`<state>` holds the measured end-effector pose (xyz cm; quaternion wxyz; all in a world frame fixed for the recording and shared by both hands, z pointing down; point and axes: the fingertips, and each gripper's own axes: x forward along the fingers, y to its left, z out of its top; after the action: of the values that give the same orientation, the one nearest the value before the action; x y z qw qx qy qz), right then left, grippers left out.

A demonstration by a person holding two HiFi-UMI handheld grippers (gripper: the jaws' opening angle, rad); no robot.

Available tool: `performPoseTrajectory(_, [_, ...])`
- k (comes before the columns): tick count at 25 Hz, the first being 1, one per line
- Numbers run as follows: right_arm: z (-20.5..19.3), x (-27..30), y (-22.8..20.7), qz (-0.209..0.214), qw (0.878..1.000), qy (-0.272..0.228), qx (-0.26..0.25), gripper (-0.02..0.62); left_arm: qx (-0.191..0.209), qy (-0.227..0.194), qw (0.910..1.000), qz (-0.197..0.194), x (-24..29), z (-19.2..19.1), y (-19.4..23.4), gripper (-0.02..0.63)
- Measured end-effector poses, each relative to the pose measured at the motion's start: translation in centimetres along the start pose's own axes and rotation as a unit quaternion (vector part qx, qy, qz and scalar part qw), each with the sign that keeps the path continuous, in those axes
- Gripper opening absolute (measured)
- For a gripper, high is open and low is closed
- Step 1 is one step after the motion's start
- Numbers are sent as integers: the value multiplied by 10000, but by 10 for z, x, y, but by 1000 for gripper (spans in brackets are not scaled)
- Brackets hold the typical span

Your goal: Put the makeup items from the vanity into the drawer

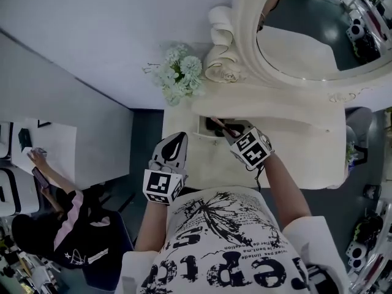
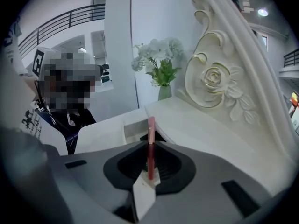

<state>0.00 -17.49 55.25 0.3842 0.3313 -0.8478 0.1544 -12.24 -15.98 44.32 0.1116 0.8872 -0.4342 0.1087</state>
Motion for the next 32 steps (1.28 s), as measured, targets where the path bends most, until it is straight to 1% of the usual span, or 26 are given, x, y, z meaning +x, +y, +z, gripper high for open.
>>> performPoseTrajectory(3, [9,13,8,122,9995,72,-295,55,-62,9,9999,107,-5,-3,12,20])
performPoseTrajectory(5, [10,20,9,157,9991,159,-365,55,-98,9,9998,159,-7,-4,19,19])
performPoseTrajectory(7, [11,25,8,84,9991,211,-349,57,-112,15,9997,196,-8,-3,24,20])
performPoseTrajectory(9, [14,27,7,-1,9995,179,-271,73,-121,19,9997,224,-9,-3,28,18])
performPoseTrajectory(11, [16,27,9,38,9997,124,-206,158,-132,4,9996,249,-10,-3,31,20])
performPoseTrajectory(14, [16,25,11,43,9999,65,-115,161,-143,-26,9996,252,-10,-2,33,19])
performPoseTrajectory(18, [18,16,10,-5,9999,-64,137,160,-104,-71,9998,154,-4,2,28,20])
performPoseTrajectory(24, [21,-4,-3,-344,9967,-429,597,160,-24,-124,9999,-3,1,9,18,20])
performPoseTrajectory(26, [23,-14,-7,-477,9932,-646,847,152,-4,-126,9999,-40,2,10,15,20])
performPoseTrajectory(28, [27,-28,-13,-681,9873,-943,1079,94,5,-127,9999,-75,3,11,11,20])
performPoseTrajectory(29, [30,-35,-16,-800,9841,-1103,1143,65,11,-132,9999,-94,4,11,9,20])
performPoseTrajectory(30, [33,-43,-18,-910,9810,-1260,1165,50,21,-140,9998,-118,4,13,7,20])
performPoseTrajectory(32, [39,-58,-21,-1092,9748,-1566,1154,37,64,-169,9997,-191,7,16,3,19])
